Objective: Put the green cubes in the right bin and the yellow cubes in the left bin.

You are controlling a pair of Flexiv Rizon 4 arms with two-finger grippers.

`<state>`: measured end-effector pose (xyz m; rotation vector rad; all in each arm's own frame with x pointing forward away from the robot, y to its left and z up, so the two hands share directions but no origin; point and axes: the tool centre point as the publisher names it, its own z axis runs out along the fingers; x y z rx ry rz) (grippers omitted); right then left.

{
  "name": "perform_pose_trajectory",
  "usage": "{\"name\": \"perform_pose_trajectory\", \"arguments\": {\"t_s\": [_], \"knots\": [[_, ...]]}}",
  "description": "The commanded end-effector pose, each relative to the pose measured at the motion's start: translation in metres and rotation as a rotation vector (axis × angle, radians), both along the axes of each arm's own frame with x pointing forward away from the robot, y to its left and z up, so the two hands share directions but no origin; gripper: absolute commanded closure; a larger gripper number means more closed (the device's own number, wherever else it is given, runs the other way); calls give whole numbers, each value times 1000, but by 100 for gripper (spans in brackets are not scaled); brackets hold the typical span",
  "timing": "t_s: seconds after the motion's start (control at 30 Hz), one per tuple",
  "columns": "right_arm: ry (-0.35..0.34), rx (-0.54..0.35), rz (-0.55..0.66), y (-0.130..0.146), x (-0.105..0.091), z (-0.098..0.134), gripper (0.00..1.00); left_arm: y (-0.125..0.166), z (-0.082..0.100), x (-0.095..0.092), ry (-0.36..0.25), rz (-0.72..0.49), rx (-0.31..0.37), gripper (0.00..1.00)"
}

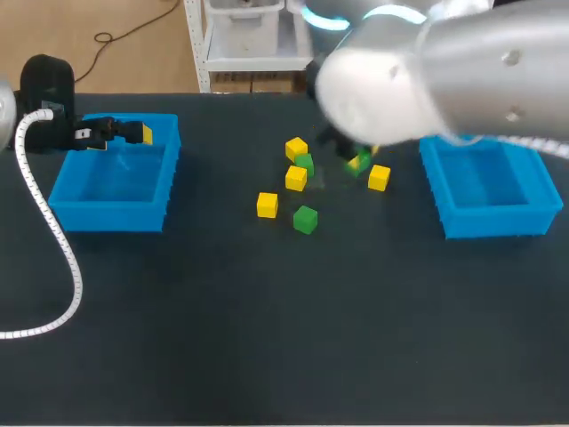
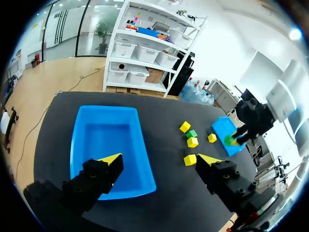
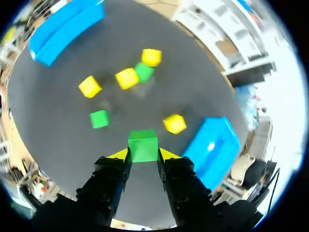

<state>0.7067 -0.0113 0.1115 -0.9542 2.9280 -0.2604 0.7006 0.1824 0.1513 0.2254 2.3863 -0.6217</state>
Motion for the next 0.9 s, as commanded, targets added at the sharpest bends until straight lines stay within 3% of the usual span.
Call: {"name": "perform_pose_trajectory", "arguments": {"t_s": [0.03, 0.23, 0.5, 0.67, 0.9], "knots": [[-164, 120, -123, -52, -20, 24, 100, 2, -2, 0, -7, -6, -9, 0], [-232, 162, -386, -107, -31, 28, 100, 2, -2, 0, -7, -6, -9, 0], [-233, 215, -606, -153, -48, 12, 100, 2, -2, 0, -7, -6, -9, 0], [-219, 196, -702, -178, -48, 1, 100, 2, -2, 0, -7, -6, -9, 0], [-202, 161, -732, -192, -29, -3, 100, 2, -2, 0, -7, -6, -9, 0]]}}
